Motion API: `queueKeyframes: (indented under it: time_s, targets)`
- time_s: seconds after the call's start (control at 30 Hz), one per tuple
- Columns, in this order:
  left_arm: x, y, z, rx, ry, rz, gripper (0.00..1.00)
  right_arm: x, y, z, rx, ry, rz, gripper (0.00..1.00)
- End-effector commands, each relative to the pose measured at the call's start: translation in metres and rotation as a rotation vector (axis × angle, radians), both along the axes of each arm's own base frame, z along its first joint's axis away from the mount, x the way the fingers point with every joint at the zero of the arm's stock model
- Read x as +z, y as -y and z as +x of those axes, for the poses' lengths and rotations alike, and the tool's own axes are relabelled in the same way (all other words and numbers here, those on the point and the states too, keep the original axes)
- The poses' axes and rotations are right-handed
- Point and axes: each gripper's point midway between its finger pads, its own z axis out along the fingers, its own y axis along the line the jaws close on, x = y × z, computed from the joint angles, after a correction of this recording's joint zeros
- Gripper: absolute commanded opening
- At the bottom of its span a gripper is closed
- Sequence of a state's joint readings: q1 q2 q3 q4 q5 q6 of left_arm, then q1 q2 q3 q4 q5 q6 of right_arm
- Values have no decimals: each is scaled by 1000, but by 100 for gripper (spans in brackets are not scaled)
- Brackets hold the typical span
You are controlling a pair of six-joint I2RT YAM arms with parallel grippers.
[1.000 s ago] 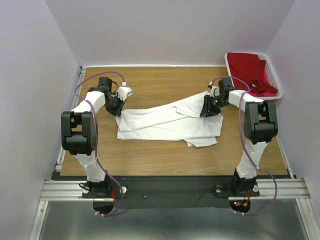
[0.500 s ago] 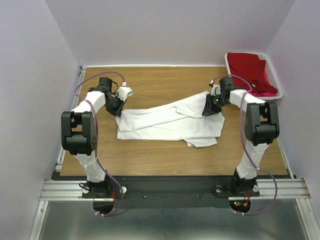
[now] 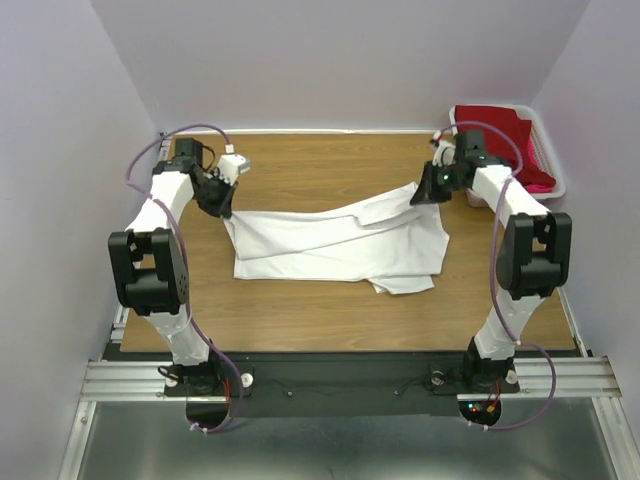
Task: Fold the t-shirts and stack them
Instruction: Flatten the tshirt out
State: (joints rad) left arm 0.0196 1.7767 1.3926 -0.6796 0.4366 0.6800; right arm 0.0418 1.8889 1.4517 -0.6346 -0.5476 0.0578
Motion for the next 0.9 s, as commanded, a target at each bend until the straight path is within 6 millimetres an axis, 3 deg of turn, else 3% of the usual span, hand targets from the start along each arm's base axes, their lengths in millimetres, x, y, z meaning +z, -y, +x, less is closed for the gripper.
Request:
queueKeyframes:
  time_s: [0.0,0.2,0.33,0.37,0.47,0.5,0.53,0.57,0.63,0.67,0.73,0.87]
  targets:
    - [104,-1,13,-6,226,-63,0,130,19,35,-37,331,70,0]
    - [180,6,12,9,397,-106,0,216,34,36,-28,548,51,1]
    - [224,7,-2,26,523,-112,0,267,48,19,-57,685,-13,1]
    - [245,6,-13,45,580,-111,0,290,52,6,-53,758,-50,1]
    - [274,4,-30,69,691,-106,0,322,55,-20,-62,858,-90,1]
    - [295,4,-47,73,762,-106,0,344,57,-38,-82,921,-114,1]
    - [302,2,-53,91,795,-101,0,355,59,-47,-93,953,-129,0]
    - [321,3,-72,93,865,-102,0,364,61,-55,-105,982,-143,1]
    - [335,1,-88,112,929,-98,0,394,66,-84,-152,1071,-172,1]
    - [350,0,-107,118,990,-95,0,409,69,-96,-177,1111,-186,1]
    - [362,0,-124,121,1039,-93,0,437,69,-129,-207,1199,-190,1]
    - [395,1,-178,113,1196,-80,0,486,70,-188,-268,1358,-184,1]
